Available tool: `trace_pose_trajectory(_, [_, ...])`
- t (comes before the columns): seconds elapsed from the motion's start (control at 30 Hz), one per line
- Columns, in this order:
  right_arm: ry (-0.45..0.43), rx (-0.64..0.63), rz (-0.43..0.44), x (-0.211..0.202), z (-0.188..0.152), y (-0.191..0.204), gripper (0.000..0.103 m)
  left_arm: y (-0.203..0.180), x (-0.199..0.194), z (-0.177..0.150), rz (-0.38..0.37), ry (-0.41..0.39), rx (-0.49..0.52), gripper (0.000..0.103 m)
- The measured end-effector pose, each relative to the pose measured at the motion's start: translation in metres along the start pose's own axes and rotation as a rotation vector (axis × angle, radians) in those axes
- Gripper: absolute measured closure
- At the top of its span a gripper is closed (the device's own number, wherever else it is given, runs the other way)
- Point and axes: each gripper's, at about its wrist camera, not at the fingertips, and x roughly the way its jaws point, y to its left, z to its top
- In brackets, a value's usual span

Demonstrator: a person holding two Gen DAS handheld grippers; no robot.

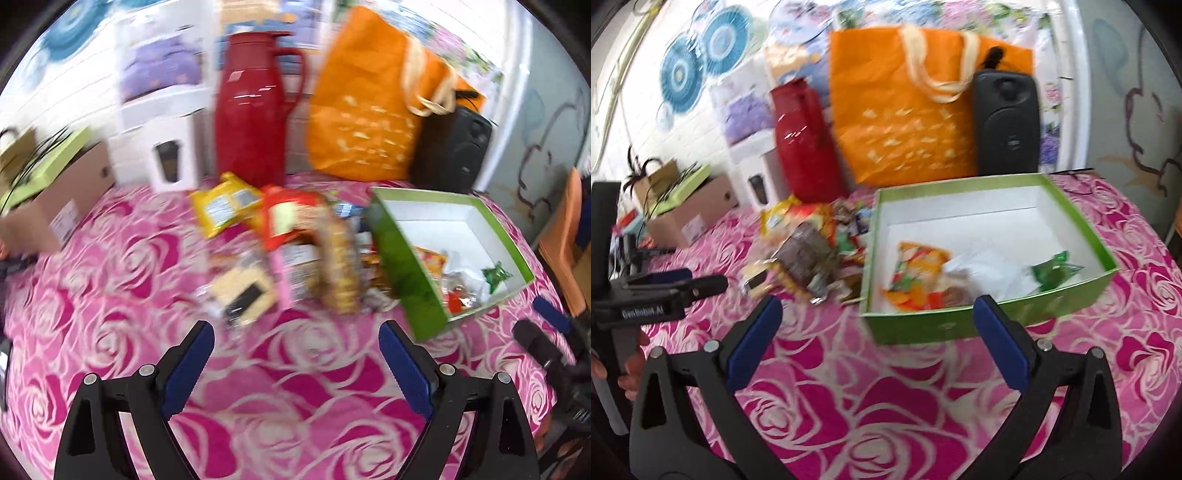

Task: Organize snacks
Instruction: 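Move both tools to the clear DANCO GALETTE biscuit bag and grasp it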

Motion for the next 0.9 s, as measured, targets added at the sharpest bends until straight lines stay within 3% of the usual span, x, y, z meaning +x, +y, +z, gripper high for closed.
trace_pose_trajectory(0.17, [0.069,-0.003,0.069,0.032,0.005,0.031,0.000,0.043,-0.005,-0.014,-0.003,-0.006,-0.074,0.010])
trace_pose_trajectory(0.43, [0.117,-0.089,0.028,0.089,0.018,0.074,0.002,0.085,0.001,-0.027,-0.029,0.006,-0.125,0.010])
trace_pose_trajectory(0.53, [0.142,-0.096,-0.023,0.111,0.022,0.081,0.021,0.097,0.006,-0.027,-0.045,0.013,-0.143,0.010])
trace_pose_trajectory(0.6, [0.164,-0.054,-0.041,0.121,0.025,0.074,0.053,0.100,0.008,-0.025,-0.057,0.014,-0.139,0.011])
trace_pose_trajectory(0.67, [0.163,0.000,-0.024,0.119,0.027,0.067,0.070,0.101,0.008,-0.018,-0.063,0.015,-0.114,0.011])
trace_pose_trajectory(0.73, [0.128,0.028,0.005,0.104,0.029,0.063,0.073,0.101,0.004,-0.008,-0.052,0.004,-0.080,0.011])
trace_pose_trajectory(0.9, [0.086,0.178,0.249,0.056,0.023,0.044,0.073,0.100,-0.027,0.021,-0.054,-0.091,-0.018,0.011])
